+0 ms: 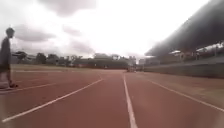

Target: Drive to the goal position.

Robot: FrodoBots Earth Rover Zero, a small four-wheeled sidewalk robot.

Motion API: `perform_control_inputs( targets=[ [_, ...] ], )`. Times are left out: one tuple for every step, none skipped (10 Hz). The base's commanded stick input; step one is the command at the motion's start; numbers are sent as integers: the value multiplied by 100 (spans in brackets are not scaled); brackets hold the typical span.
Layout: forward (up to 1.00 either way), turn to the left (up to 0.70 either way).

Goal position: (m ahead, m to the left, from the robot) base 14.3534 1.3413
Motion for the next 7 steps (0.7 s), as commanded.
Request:
perform_control_inputs(
  targets=[
    [85,-34],
    [85,-34],
    [85,-28],
    [85,-11],
    [85,0],
    [85,0],
    [85,0]
  ],
)
